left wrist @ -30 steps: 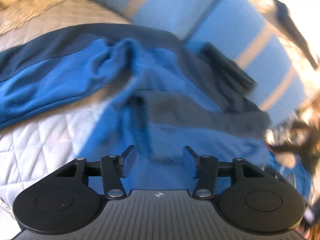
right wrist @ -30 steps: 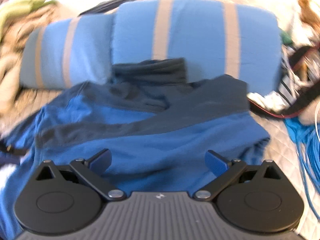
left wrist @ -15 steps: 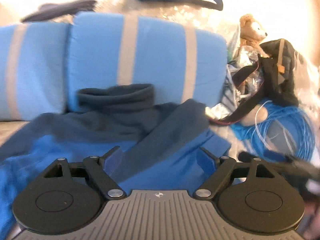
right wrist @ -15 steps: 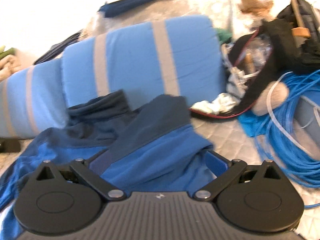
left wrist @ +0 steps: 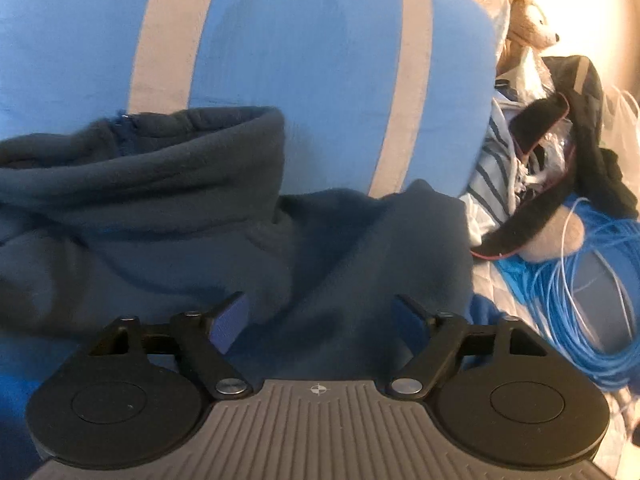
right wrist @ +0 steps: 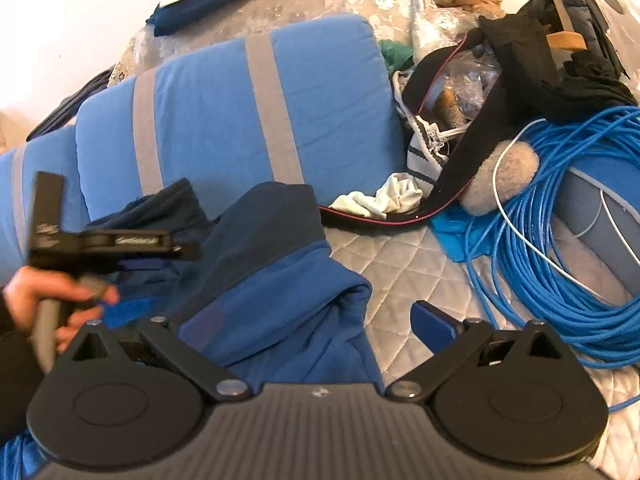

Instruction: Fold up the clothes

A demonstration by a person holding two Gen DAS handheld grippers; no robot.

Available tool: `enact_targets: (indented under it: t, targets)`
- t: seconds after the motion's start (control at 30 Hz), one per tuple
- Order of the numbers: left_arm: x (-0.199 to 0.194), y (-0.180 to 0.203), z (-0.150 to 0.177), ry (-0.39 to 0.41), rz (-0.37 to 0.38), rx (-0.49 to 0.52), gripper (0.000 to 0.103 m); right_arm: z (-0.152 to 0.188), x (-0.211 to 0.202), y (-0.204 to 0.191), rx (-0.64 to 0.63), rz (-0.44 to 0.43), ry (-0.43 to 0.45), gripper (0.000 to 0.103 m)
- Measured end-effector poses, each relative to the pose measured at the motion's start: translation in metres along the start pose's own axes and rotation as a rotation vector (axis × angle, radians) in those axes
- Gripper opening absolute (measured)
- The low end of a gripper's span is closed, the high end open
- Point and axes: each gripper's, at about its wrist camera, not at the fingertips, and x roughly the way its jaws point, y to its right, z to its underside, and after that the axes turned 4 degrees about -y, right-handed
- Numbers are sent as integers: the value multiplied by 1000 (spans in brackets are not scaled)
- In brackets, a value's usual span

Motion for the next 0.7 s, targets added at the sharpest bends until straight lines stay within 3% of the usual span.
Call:
enact_targets:
  t: [0.03, 0.13, 0.23, 0.27, 0.33, 0.5, 0.7]
  targets:
    - [4, -1, -1, 4, 14, -2, 58, 0, 1, 0, 0, -7, 2, 103]
    - [21, 0, -1, -11, 17, 11, 53, 0, 4, 2, 3, 3, -3, 103]
    - [31, 4, 2, -38, -15, 20, 12, -2, 9, 8, 42, 9, -17, 103]
    - [28, 10, 6, -29, -37, 37, 7, -2, 10, 10, 55, 8, -19, 103]
    - [21, 25, 15, -4, -88, 92, 5, -2, 10, 12, 64, 20, -14, 103]
    - [-9, 92, 59, 82, -188, 424, 5, -6, 8, 20, 115, 59, 12, 103]
    - [-16, 115, 94, 84, -234, 559, 5, -20, 22, 25, 134, 43, -33, 103]
